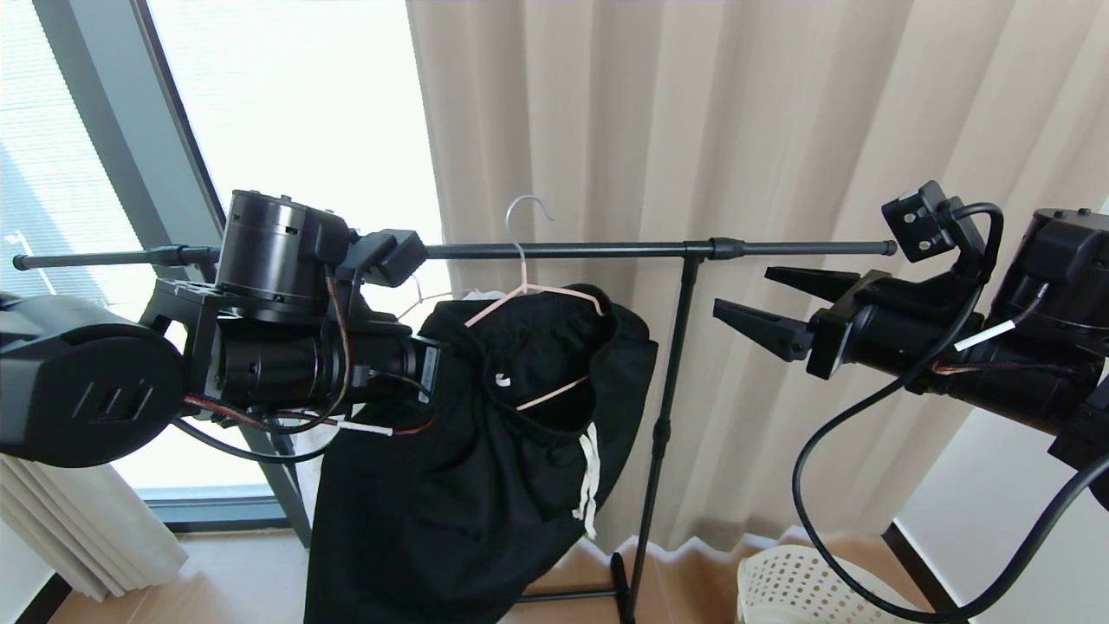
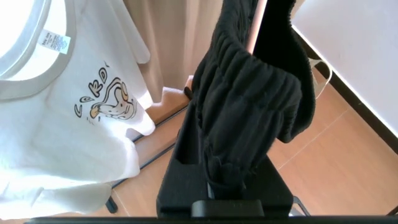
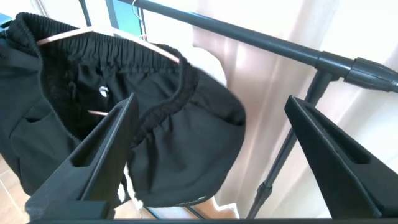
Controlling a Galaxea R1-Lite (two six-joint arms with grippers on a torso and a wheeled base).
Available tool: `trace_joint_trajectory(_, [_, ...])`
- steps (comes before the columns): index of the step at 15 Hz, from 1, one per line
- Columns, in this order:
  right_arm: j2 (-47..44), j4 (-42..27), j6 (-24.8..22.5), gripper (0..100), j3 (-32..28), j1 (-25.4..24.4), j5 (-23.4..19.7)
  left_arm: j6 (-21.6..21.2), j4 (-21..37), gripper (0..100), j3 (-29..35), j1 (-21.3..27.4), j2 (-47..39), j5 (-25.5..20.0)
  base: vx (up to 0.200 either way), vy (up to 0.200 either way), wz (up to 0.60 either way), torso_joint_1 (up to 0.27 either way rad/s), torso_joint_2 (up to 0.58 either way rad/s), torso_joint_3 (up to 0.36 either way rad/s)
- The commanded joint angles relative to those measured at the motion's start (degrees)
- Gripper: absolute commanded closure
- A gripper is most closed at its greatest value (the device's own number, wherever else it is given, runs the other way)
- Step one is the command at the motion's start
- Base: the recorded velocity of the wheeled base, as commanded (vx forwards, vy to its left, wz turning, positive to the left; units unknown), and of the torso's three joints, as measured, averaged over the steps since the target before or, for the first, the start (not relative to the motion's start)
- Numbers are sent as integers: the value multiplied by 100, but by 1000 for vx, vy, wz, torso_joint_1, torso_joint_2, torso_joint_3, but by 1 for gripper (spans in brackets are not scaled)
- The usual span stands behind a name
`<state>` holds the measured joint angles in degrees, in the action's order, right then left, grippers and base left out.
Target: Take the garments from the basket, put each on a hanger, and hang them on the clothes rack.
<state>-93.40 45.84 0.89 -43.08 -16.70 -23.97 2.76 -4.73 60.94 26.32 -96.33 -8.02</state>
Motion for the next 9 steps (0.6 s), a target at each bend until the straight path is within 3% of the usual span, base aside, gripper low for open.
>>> trace_joint_trajectory(1, [-37, 4, -1, 0, -16, 0, -3, 146, -2, 100, 155, 101, -114, 37, 0, 0, 0, 0, 0, 0])
trace_joint_trajectory(2, [-81, 4, -1, 0, -16, 0, -3, 392, 7, 100, 340, 233, -220, 275, 0, 0, 0, 0, 0, 0])
trace_joint_trajectory(9, [-213, 4, -1, 0, -69, 35, 6, 806, 183, 100, 1218, 268, -1274, 846, 0, 0, 0, 0, 0, 0])
